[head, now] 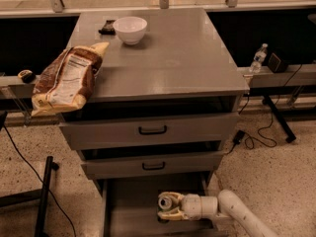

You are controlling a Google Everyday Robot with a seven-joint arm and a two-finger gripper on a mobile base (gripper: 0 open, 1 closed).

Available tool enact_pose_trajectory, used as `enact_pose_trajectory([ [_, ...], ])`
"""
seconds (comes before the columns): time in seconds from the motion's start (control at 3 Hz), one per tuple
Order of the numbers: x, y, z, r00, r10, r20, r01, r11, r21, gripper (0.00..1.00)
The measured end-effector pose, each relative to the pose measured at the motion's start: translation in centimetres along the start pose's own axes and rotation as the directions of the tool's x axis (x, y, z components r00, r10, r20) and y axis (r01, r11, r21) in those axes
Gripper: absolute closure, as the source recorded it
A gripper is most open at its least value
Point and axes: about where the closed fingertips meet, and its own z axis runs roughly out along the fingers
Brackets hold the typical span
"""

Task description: Place green can into bottom drawer

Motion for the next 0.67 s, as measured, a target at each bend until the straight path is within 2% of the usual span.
enact_pose_trajectory([
  [0.33,0.5,0.0,2.3,0.998,-0.068,-0.01,0.068,0.9975,-0.017,1.0],
  [0.67,1.7,-0.7,6.1,0.99,-0.133,-0.04,0.129,0.988,-0.085,1.0],
])
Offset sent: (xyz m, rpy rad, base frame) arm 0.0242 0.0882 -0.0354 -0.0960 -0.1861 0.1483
